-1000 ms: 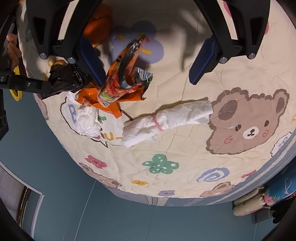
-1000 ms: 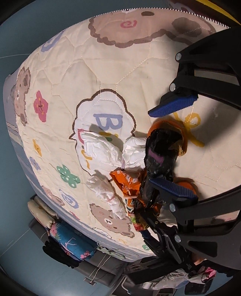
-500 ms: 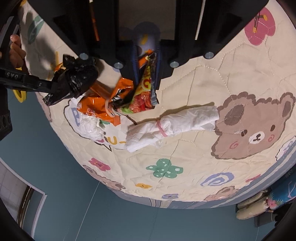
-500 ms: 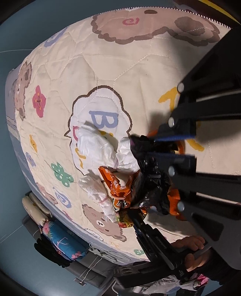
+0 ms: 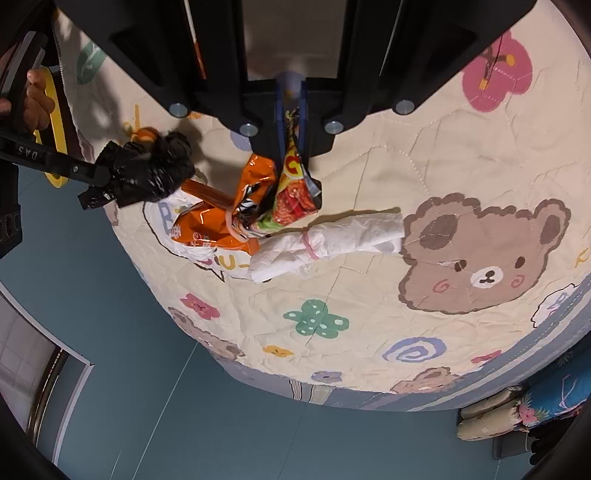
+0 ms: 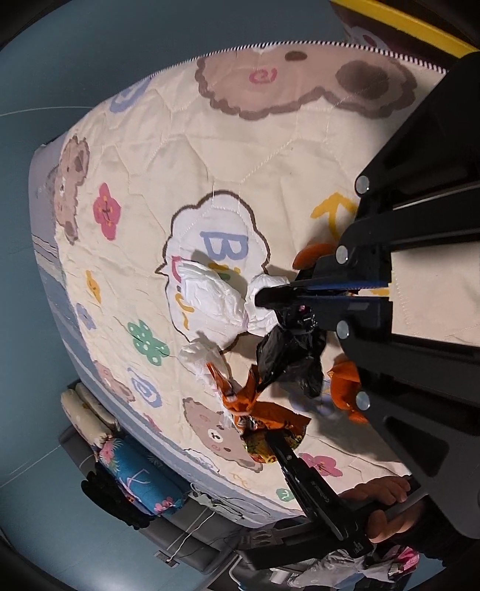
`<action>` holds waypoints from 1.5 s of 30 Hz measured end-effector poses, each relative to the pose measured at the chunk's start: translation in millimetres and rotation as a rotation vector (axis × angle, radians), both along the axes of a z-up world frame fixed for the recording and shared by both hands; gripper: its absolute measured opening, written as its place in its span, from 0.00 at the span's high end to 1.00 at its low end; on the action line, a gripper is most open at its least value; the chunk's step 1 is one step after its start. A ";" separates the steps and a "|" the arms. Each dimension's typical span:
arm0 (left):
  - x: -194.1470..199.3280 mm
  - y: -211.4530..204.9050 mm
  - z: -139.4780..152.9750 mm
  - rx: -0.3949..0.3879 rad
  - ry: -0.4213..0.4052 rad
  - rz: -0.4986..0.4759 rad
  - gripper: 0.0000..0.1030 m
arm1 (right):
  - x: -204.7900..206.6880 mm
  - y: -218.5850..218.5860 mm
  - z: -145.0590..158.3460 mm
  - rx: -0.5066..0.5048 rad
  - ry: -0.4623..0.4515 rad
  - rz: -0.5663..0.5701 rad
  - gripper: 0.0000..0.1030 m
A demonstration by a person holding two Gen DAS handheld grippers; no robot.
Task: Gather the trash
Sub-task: 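Grasp the orange snack wrapper with the left tool while the right tool grasps the black bag, then carry the wrapper and black bag over the yellow bin and open both tools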
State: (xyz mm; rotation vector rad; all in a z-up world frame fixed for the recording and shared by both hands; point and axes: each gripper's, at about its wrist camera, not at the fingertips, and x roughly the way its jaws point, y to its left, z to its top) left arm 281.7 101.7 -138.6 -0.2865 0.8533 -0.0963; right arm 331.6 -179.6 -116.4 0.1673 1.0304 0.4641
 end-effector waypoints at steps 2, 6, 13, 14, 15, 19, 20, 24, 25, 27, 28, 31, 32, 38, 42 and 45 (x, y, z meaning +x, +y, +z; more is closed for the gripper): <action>-6.5 2.3 3.2 -0.010 -0.003 0.002 0.95 | -4.3 -5.4 4.3 0.006 -0.006 -0.009 0.98; -18.8 5.5 8.4 -0.012 -0.011 0.005 0.95 | -13.2 -18.1 12.9 0.007 -0.018 -0.026 0.98; -39.3 10.1 17.9 -0.016 -0.026 0.011 0.95 | -29.0 -38.1 20.4 0.024 -0.024 -0.056 0.98; -42.1 11.4 19.6 -0.017 -0.028 0.015 0.95 | -31.9 -40.8 22.9 0.026 -0.030 -0.060 0.98; -44.3 12.9 21.0 -0.019 -0.030 0.018 0.95 | -34.0 -42.3 25.1 0.025 -0.036 -0.061 0.98; -50.9 18.1 25.3 -0.040 -0.036 0.028 0.95 | -42.3 -50.3 36.1 0.045 -0.057 -0.068 0.98; -53.0 19.0 26.1 -0.037 -0.040 0.031 0.95 | -44.6 -52.0 39.4 0.046 -0.064 -0.070 0.98; -59.1 22.4 30.8 -0.047 -0.047 0.040 0.95 | -53.0 -56.7 51.4 0.049 -0.089 -0.072 0.98; -60.5 23.0 32.2 -0.050 -0.049 0.043 0.95 | -55.1 -58.2 53.9 0.052 -0.093 -0.073 0.98; -63.1 22.6 34.8 -0.050 -0.056 0.043 0.95 | -57.6 -61.0 58.0 0.058 -0.100 -0.075 0.98; -63.9 22.2 36.3 -0.047 -0.059 0.042 0.95 | -59.6 -62.8 60.9 0.059 -0.107 -0.076 0.98; -66.0 20.9 40.3 -0.047 -0.065 0.039 0.95 | -66.0 -66.7 68.0 0.059 -0.124 -0.080 0.98; -66.5 20.1 41.5 -0.049 -0.067 0.039 0.95 | -68.4 -68.4 70.6 0.059 -0.131 -0.082 0.98; -71.2 12.0 52.4 -0.047 -0.088 0.025 0.95 | -82.5 -83.5 87.5 0.073 -0.171 -0.096 0.98; -75.5 2.5 63.3 -0.046 -0.108 0.010 0.95 | -91.9 -95.1 100.8 0.084 -0.201 -0.105 0.98; -78.7 -8.3 74.5 -0.046 -0.130 -0.009 0.95 | -100.4 -102.8 111.4 0.090 -0.227 -0.110 0.98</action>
